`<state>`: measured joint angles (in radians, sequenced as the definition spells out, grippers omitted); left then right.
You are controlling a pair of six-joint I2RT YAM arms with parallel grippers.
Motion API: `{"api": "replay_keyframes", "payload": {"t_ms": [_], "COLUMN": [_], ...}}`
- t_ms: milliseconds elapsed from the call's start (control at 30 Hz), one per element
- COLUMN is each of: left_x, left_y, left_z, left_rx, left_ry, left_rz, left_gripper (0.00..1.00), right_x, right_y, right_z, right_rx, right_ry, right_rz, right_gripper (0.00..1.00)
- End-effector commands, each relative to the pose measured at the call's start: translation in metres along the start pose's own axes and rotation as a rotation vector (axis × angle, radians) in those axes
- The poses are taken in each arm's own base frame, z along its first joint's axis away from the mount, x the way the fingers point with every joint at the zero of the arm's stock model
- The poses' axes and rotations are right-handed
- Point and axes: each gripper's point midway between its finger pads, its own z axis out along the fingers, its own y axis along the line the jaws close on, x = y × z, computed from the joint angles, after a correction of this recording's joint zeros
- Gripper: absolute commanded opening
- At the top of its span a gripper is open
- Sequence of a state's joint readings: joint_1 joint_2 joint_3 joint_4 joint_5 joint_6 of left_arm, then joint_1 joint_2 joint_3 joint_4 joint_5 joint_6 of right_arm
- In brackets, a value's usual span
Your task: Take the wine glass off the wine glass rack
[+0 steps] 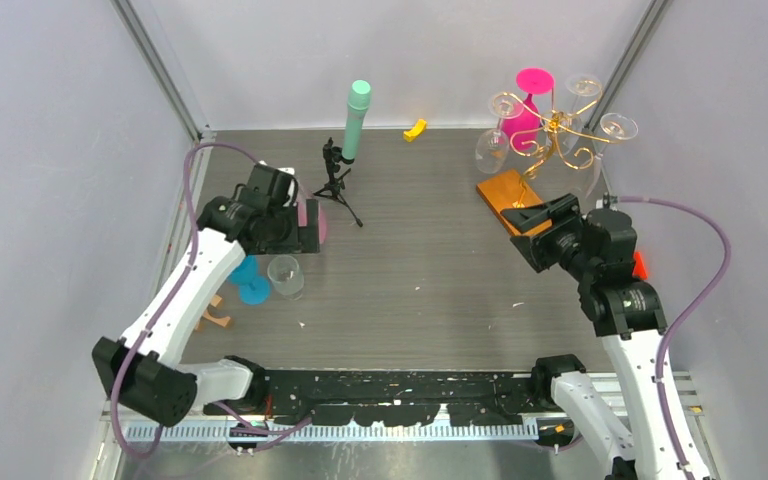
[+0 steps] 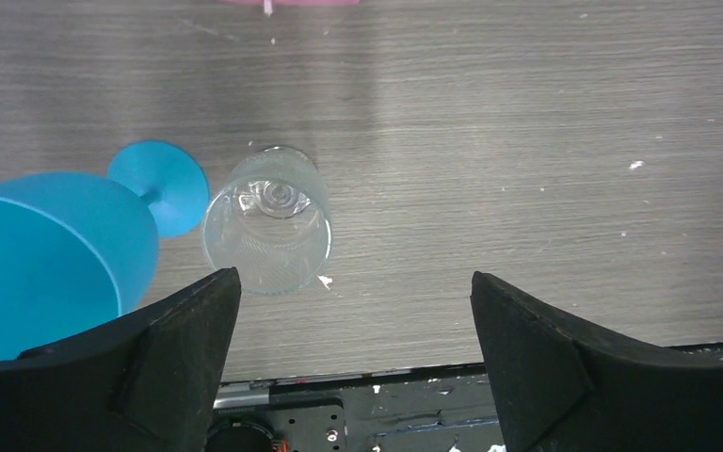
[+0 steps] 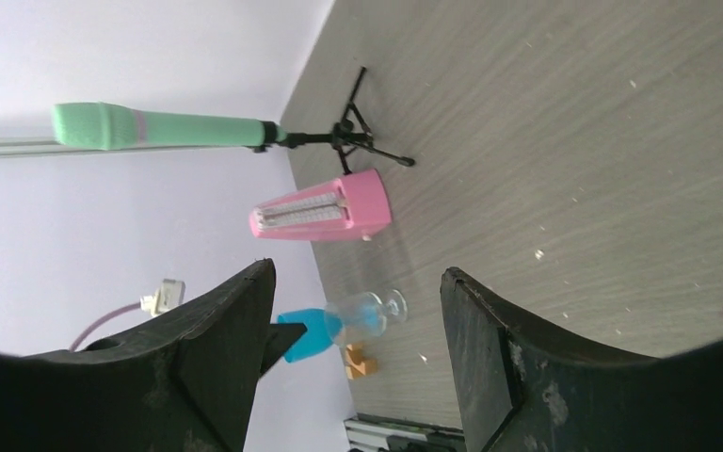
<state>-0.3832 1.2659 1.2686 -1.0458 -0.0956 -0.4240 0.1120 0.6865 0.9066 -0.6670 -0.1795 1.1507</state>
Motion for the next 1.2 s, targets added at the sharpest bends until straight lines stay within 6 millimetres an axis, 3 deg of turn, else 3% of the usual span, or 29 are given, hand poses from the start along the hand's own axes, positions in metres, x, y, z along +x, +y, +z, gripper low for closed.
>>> {"api": "replay_keyframes", "payload": {"t_ms": [0,167,200,300,333,367,400,567,667,767,900,1167], "left_x": [-0.030,-0.032,-0.031,-0.032,-0.031,-0.030,-0.030,-0.025,-0.023,-0.022,-0.020,-0.017], "left_y": [-0.010,-0.030,-0.034,-0.049,-0.055,-0.061,-0.067,-0.087,-0.096,-0.098,-0.097,-0.093], "left_z": [-0.042,-0.062,-0.063,-0.069,-0.072,-0.075,-0.079,-0.098,-0.108,-0.112,-0.109,-0.105], "left_rx": [0.103,0.249,0.275,0.373,0.411,0.452,0.492,0.640,0.717,0.741,0.735,0.710], "left_ry": [-0.179,-0.249,-0.255,-0.294,-0.302,-0.310,-0.318,-0.356,-0.385,-0.397,-0.387,-0.376], "left_rz": [0.059,0.087,0.090,0.100,0.104,0.109,0.116,0.150,0.167,0.171,0.168,0.156], "left_gripper": [0.97,0.98,0.99,0.99,0.99,0.99,0.99,0.99,0.99,1.00,1.00,1.00], "right_x": [-0.028,-0.063,-0.067,-0.080,-0.083,-0.087,-0.092,-0.118,-0.132,-0.141,-0.147,-0.149], "right_y": [0.056,0.123,0.125,0.157,0.157,0.169,0.168,0.189,0.193,0.180,0.166,0.159], "right_z": [-0.007,-0.019,-0.008,0.000,0.014,0.012,0.023,0.033,0.045,0.072,0.093,0.122], "right_rx": [-0.117,-0.197,-0.175,-0.226,-0.207,-0.225,-0.203,-0.195,-0.149,-0.057,0.022,0.064], "right_ry": [-0.091,-0.179,-0.177,-0.188,-0.178,-0.191,-0.199,-0.288,-0.317,-0.314,-0.301,-0.266], "right_rz": [-0.046,-0.140,-0.145,-0.183,-0.197,-0.210,-0.228,-0.304,-0.361,-0.399,-0.441,-0.457], "right_gripper": [0.70,0.67,0.67,0.67,0.67,0.68,0.68,0.68,0.68,0.67,0.67,0.66]}}
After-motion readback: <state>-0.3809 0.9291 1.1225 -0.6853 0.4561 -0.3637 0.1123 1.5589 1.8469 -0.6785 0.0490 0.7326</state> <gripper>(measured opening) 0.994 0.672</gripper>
